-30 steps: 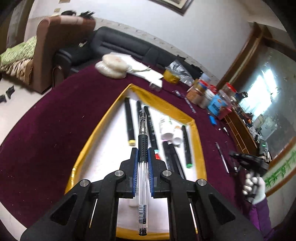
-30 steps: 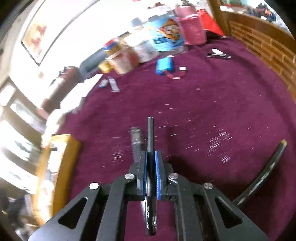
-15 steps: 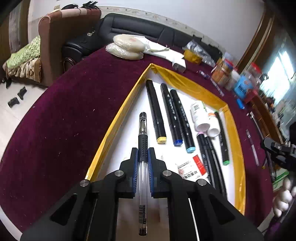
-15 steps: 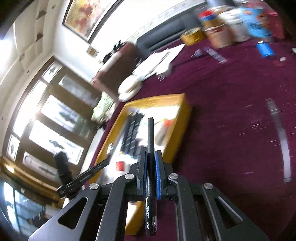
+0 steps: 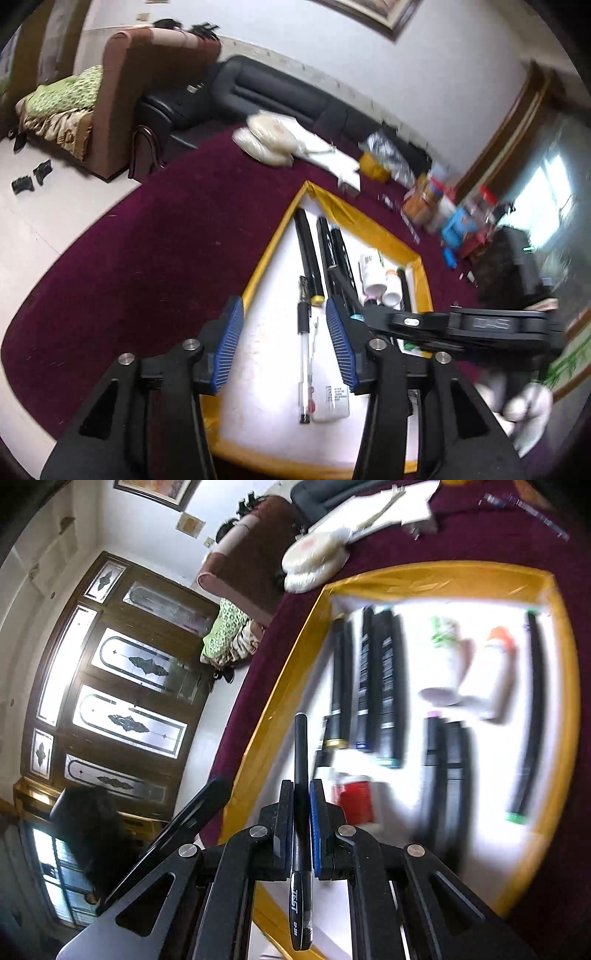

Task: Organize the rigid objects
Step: 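Release clear pen in box with left gripper while right gripper lowers black pen, then open right gripper to release black pen in box while left gripper withdraws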

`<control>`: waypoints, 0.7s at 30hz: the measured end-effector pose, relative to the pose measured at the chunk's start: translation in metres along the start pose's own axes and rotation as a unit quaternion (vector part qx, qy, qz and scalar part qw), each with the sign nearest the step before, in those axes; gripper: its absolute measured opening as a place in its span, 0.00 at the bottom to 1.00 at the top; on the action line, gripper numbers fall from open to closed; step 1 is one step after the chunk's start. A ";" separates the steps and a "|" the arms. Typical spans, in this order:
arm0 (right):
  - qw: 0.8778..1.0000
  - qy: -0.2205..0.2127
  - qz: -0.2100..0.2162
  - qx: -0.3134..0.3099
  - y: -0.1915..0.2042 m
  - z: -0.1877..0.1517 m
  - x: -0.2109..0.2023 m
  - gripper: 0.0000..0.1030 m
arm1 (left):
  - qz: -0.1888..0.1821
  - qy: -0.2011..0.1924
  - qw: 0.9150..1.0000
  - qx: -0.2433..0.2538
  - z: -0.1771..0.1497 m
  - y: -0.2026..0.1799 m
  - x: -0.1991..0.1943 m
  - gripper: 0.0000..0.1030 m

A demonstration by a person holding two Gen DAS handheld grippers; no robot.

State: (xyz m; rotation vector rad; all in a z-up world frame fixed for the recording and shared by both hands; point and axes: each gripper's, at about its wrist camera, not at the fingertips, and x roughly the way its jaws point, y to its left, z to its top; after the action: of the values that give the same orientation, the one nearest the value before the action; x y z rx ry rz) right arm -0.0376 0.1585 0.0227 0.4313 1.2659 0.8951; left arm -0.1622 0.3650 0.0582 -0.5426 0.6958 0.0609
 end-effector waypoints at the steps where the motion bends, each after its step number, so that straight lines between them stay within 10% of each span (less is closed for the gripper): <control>1: 1.000 0.003 -0.002 0.004 0.004 0.002 0.009 0.08 | -0.002 -0.005 1.000 -0.009 0.000 0.005 -0.005 0.48; 21: 0.999 -0.012 -0.045 -0.021 0.021 0.004 0.025 0.14 | 0.010 -0.004 0.999 -0.035 -0.008 0.024 -0.013 0.56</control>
State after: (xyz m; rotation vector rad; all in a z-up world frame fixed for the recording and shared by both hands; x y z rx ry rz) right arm -0.0403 0.1908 0.0229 0.3482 1.2330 0.8354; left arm -0.1825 0.3835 0.0506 -0.6032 0.6934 0.1065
